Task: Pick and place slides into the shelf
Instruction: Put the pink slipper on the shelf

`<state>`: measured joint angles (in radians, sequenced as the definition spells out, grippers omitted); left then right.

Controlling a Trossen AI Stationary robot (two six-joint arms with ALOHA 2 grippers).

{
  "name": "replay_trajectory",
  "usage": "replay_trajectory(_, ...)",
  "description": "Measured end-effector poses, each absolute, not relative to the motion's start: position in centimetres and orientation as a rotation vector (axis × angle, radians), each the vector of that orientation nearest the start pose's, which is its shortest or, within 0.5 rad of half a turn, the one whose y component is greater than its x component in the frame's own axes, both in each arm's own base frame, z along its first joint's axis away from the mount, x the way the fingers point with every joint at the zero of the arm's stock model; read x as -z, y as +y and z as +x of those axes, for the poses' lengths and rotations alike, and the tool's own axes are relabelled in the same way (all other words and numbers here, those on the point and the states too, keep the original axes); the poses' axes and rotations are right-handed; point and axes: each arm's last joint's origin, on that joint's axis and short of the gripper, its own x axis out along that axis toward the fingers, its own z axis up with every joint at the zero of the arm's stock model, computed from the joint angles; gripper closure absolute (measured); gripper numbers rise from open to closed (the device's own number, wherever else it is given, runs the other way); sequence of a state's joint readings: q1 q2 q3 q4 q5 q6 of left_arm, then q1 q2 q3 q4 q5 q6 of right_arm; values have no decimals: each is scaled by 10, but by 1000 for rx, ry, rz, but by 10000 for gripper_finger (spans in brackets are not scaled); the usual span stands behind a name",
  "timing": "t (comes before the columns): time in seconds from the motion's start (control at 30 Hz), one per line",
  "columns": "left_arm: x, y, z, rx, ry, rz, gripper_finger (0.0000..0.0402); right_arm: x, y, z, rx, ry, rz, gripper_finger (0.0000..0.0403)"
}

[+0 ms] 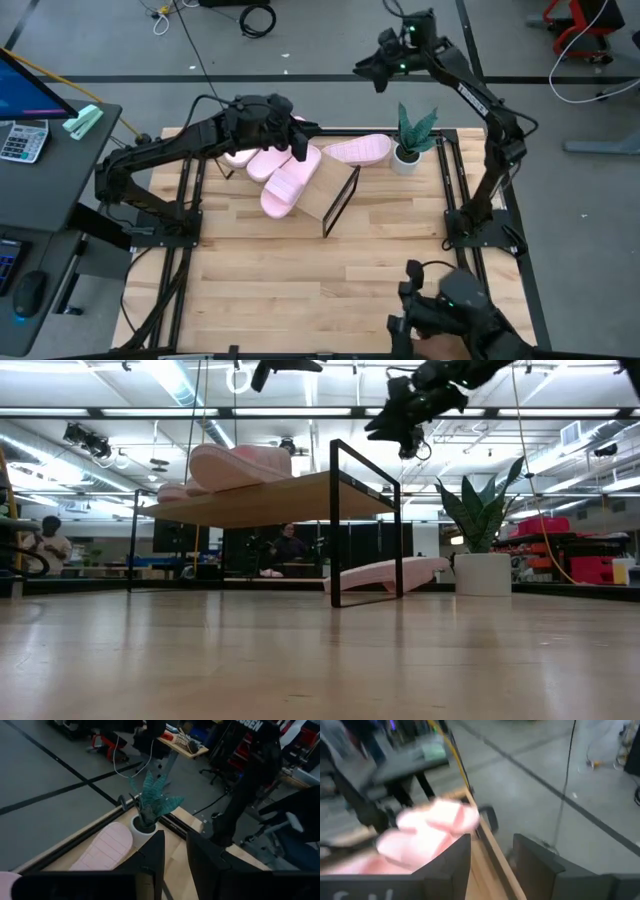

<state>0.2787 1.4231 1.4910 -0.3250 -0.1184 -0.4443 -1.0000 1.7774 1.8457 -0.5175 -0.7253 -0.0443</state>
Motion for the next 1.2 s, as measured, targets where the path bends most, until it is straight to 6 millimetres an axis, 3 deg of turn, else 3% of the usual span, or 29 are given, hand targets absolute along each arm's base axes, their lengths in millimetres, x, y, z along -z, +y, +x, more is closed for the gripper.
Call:
replay_trajectory(0.23,-416,99,299,-470,178,-390,321,-391,-324,243,264,557,263,249)
replay_trajectory(0.57,-416,123,290,-548,171,-371,317,-371,-331,254,307,680,198,249)
replay_trajectory(0.93,-416,130,287,-569,167,-374,324,-312,-348,268,344,903,317,246)
replay_trajectory(1.2,-416,130,287,-570,169,-374,325,-288,-350,276,311,1024,282,196)
